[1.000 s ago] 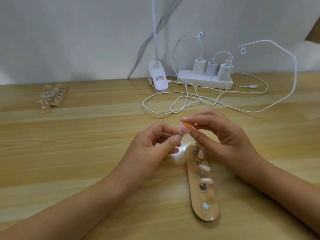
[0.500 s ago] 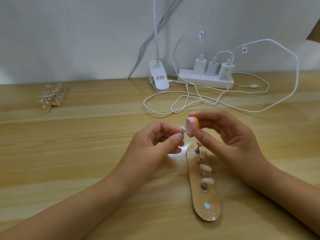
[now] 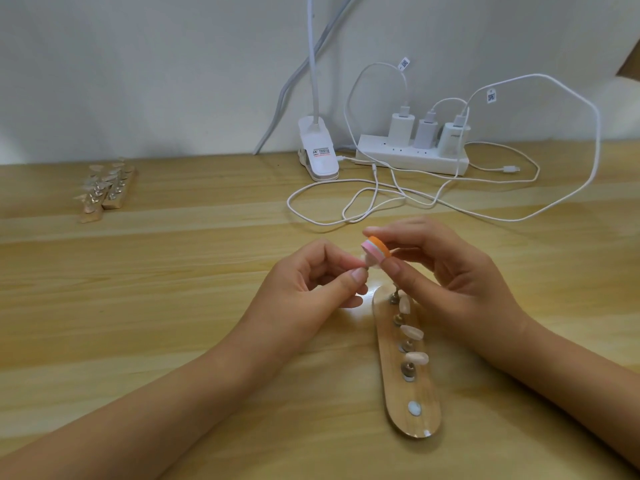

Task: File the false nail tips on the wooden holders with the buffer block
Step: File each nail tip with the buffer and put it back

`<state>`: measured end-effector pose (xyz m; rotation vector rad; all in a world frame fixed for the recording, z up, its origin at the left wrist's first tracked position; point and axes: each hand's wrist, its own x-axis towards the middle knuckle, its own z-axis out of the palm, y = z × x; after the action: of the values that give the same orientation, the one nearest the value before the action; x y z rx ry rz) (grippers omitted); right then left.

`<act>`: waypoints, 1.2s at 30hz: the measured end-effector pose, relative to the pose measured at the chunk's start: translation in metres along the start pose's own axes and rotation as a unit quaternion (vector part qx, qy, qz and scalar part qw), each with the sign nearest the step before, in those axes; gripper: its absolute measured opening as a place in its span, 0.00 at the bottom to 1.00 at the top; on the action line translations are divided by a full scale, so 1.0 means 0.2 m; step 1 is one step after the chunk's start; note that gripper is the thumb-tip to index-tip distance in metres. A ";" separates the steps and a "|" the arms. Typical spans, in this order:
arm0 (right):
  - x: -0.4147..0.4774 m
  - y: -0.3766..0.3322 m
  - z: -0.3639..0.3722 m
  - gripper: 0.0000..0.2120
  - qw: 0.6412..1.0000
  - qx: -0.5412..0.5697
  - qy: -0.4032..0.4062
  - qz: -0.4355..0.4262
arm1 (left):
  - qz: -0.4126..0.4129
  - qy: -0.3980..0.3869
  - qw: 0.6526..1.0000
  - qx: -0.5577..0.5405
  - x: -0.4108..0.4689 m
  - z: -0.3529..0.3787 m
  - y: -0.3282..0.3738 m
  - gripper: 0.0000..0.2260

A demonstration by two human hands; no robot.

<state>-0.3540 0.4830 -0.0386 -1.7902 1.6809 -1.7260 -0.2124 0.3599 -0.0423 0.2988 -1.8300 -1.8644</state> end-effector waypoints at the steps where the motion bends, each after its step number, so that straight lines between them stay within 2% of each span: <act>1: 0.00 0.00 0.00 0.12 1.000 0.001 -0.005 0.005 | 0.000 0.003 1.000 0.001 0.00 0.00 0.00 0.04; 3: 0.00 0.01 -0.01 0.12 1.000 -0.002 -0.004 0.004 | 0.002 0.004 1.000 0.000 0.00 0.00 0.01 0.06; 7: 0.00 0.01 0.00 0.11 0.999 0.005 -0.015 0.033 | 0.000 -0.002 1.000 -0.004 0.00 0.00 0.02 0.03; 10: 0.00 0.01 -0.01 0.12 0.999 -0.034 0.004 -0.003 | 0.000 0.001 1.000 0.002 0.00 0.00 0.02 0.04; 12: 0.00 0.01 -0.01 0.13 0.999 -0.039 -0.001 0.012 | -0.004 0.005 1.000 0.006 0.00 0.00 0.01 0.05; 16: -0.01 0.01 -0.01 0.11 0.998 -0.061 0.010 0.002 | -0.006 0.004 1.000 -0.002 0.00 0.00 0.01 0.01; 19: 0.00 0.01 -0.01 0.10 0.999 -0.046 -0.001 0.029 | -0.012 0.007 1.000 -0.002 0.00 0.00 0.01 0.02; 23: -0.01 0.01 -0.01 0.10 0.998 -0.063 0.010 -0.007 | -0.015 0.015 1.000 -0.006 0.01 0.00 0.01 0.06; 28: -0.01 0.01 0.00 0.10 0.997 -0.071 0.014 -0.022 | -0.016 0.017 1.000 -0.008 0.01 -0.01 0.00 0.03; 31: -0.01 0.01 0.00 0.09 0.998 -0.062 -0.001 0.007 | -0.020 0.023 0.999 -0.014 0.01 -0.01 0.00 0.01; 36: -0.01 0.01 0.00 0.09 0.998 -0.058 0.002 0.008 | -0.019 0.018 1.000 -0.010 0.01 -0.01 0.00 0.03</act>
<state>-0.3559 0.4837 -0.0412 -1.8153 1.8286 -1.6583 -0.2122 0.3568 -0.0431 0.3594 -1.7938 -1.8894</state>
